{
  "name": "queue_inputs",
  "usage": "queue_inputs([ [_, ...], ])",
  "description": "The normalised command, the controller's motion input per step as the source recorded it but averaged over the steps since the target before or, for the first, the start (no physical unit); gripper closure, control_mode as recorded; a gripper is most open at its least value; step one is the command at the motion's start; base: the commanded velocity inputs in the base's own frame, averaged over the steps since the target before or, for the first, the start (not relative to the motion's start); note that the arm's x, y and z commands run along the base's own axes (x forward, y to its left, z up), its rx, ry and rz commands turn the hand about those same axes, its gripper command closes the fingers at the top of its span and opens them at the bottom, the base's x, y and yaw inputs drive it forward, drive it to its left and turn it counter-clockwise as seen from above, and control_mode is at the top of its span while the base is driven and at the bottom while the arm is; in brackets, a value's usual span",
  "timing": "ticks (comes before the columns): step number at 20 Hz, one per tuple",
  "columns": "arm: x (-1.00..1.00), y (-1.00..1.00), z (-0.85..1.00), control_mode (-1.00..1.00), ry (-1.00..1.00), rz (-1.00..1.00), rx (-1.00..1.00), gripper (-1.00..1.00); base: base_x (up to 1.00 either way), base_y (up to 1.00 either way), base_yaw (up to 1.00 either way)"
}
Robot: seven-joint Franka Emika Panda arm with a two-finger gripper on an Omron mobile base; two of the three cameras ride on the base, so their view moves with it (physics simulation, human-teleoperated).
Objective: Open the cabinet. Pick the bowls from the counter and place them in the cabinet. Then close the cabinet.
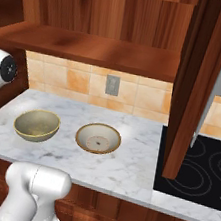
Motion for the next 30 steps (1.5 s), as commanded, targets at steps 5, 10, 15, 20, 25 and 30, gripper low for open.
queue_inputs([
  [5, 0.0, -0.48, -0.03, -1.0, 0.0, -0.01, 0.07, 1.0, 0.0, 0.0, 0.0],
  [10, -0.12, -0.43, 0.26, -1.0, 0.0, -0.1, 0.03, 1.0, 0.0, 0.0, 0.0],
  [15, -0.18, -0.29, 0.59, -1.0, 0.0, -0.27, -0.02, 1.0, 0.0, 0.0, 0.0],
  [20, -0.03, -0.56, 0.07, -1.0, 0.0, -0.26, -0.16, 1.0, 0.0, 0.0, 0.0],
  [25, 0.0, -0.78, -0.01, -1.0, 0.15, -0.17, -0.16, 1.0, 0.0, 0.0, 0.0],
  [30, -0.03, -0.53, -0.19, -1.0, 0.51, -0.03, -0.06, 1.0, 0.0, 0.0, 0.0],
])
